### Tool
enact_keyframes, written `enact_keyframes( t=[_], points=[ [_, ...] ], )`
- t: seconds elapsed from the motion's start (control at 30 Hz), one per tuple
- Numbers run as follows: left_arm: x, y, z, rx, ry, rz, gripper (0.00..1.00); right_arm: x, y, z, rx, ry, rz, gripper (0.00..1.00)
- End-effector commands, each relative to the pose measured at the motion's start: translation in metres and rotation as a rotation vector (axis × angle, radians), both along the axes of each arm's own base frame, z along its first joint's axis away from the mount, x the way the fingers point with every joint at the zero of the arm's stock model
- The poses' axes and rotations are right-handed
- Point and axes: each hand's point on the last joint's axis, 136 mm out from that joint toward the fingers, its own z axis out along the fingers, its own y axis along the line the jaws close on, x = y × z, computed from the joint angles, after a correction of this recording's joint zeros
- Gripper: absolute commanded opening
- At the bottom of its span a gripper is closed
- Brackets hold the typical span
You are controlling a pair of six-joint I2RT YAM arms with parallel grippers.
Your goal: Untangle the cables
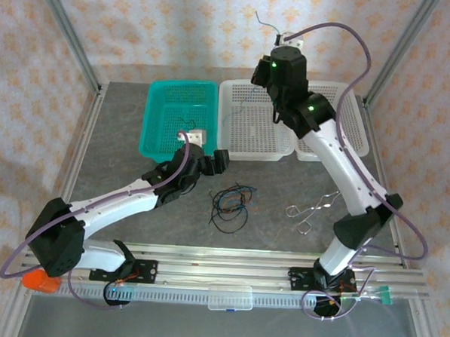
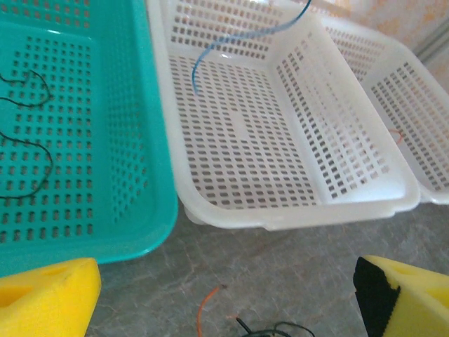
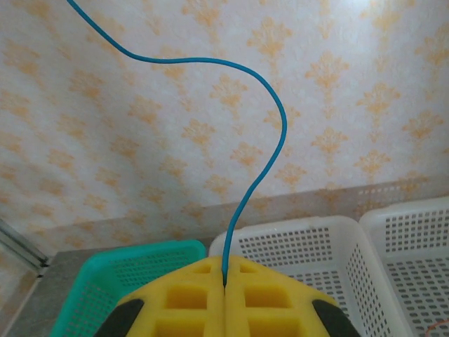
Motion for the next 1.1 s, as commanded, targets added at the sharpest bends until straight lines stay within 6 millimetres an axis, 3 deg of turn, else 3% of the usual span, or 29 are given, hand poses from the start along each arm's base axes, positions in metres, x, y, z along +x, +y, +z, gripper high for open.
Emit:
enact_keyframes(
  t=[0.0, 0.17, 0.3, 0.5, 0.6, 0.67, 0.77, 0.9, 1.07],
  points=[
    [0.001, 0.015, 0.01, 0.057, -0.022, 0.03, 0.95, 0.019, 0.003, -0.015, 0.046, 0.032, 0.008, 0.0],
    [0.0, 0.019, 0.008, 0.11, -0.013, 0.026, 0.95, 0.044, 0.014, -0.083, 0.019, 0.172, 0.023, 0.0],
    [-0.003, 0.016, 0.0, 0.109, 0.013, 0.004, 0.95, 0.057, 0.018, -0.151, 0.008, 0.319, 0.021, 0.0],
    [-0.006, 0.011, -0.013, 0.092, 0.051, -0.016, 0.95, 0.066, 0.019, -0.247, 0.017, 0.548, 0.028, 0.0],
    [-0.007, 0.005, -0.024, 0.097, 0.086, -0.043, 0.94, 0.067, 0.018, -0.282, 0.024, 0.639, 0.027, 0.0],
    [-0.008, 0.0, -0.03, 0.098, 0.105, -0.065, 0.94, 0.065, 0.018, -0.297, 0.03, 0.683, 0.032, 0.04],
    [-0.01, -0.005, -0.036, 0.1, 0.12, -0.083, 0.94, 0.064, 0.02, -0.305, 0.035, 0.705, 0.04, 0.23],
    [-0.013, -0.009, -0.042, 0.103, 0.133, -0.1, 0.94, 0.064, 0.021, -0.303, 0.039, 0.7, 0.047, 0.49],
    [-0.015, -0.014, -0.051, 0.118, 0.157, -0.119, 0.93, 0.063, 0.019, -0.292, 0.033, 0.682, 0.047, 0.61]
  ],
)
